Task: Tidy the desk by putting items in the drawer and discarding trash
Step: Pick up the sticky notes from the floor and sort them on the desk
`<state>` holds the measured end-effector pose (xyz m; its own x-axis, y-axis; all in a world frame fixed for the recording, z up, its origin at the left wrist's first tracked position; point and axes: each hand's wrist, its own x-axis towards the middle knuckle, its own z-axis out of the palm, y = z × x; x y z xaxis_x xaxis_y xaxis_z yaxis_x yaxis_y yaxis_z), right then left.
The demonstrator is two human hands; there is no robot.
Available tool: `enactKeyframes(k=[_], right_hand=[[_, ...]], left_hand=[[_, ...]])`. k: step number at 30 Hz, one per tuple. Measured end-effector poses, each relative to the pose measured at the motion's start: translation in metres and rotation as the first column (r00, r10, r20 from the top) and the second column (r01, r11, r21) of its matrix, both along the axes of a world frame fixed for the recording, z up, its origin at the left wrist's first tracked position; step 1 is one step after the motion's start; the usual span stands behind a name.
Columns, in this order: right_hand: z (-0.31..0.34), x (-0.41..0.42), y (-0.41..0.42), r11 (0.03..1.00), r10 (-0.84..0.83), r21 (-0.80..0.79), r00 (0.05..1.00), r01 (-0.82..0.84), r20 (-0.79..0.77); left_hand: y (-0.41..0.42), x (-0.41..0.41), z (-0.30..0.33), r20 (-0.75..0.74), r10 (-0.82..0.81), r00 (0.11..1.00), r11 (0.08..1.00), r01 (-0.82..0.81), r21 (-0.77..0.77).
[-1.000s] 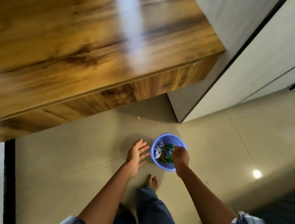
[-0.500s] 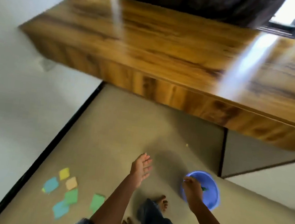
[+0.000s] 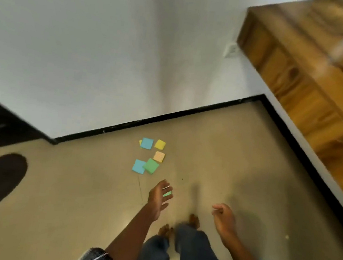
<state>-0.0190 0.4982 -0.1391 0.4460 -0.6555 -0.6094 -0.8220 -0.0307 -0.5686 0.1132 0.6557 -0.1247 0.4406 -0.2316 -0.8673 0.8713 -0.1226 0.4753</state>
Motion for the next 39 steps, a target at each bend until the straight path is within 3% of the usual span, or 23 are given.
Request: enactKeyframes(k=[5,12,19,24,36,39], right_hand=[[-0.006,0.054,-0.005,0.967,0.254,0.032,0.967,-0.253,-0.013],[-0.011,0.097,-0.021,0.918,0.396,0.030,0.917,-0.395,-0.038],[-0.022,0.122,-0.021,0.909,0.417,0.059,0.904,-0.413,-0.097],[-0.032,0.156,-0.008,0.931,0.363,0.073,0.926,-0.357,-0.108],[-0.079,0.274,0.055,0.969,0.232,0.104,0.970,-0.224,-0.078],[-0.107,0.280,0.057,0.979,0.194,0.094,0.971,-0.182,-0.143]], left_hand=[[0.020,0.006,0.001,0.008,0.223,0.975,0.973,-0.223,0.064],[0.011,0.002,-0.010,-0.031,0.267,0.963,0.961,-0.264,0.077],[0.022,0.031,-0.026,-0.039,0.296,0.954,0.950,-0.290,0.119],[0.031,0.072,-0.032,-0.107,0.153,0.982,0.987,-0.148,0.058],[0.065,0.236,-0.083,-0.090,-0.047,0.995,0.972,0.066,0.227],[0.056,0.255,-0.107,-0.098,-0.126,0.987,0.954,0.147,0.260]])
